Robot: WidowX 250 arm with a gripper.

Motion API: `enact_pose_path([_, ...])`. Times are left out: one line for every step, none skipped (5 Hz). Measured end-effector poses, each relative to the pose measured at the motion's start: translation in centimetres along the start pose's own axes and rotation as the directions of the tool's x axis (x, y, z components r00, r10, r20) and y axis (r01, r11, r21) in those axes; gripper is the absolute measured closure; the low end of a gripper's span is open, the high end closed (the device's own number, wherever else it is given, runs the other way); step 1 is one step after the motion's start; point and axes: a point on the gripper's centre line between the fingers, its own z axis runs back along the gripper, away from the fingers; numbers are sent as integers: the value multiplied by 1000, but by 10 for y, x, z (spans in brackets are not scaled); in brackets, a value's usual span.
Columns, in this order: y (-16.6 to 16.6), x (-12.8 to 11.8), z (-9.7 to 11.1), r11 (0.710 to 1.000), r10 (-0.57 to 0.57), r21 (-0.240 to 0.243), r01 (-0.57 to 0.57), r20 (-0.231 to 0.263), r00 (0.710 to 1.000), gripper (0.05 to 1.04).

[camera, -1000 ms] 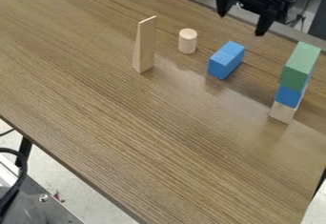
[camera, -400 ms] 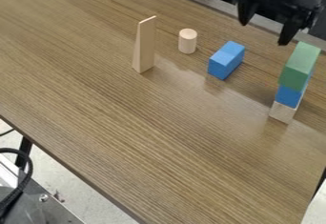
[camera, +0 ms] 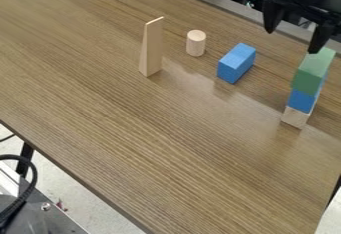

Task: Move the green block on top of the blue block

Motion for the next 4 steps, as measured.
enact_pose_path([-8,0,0,1000,3,-13,-3,-7,1000,86])
enact_pose_path([-15,-5,-6,1000,4,-24,-4,-37,999,86])
enact_pose_path([-20,-4,-4,999,21,-43,-23,-46,999,86])
enact_pose_path([-26,-5,-9,997,40,-65,-44,-74,996,86])
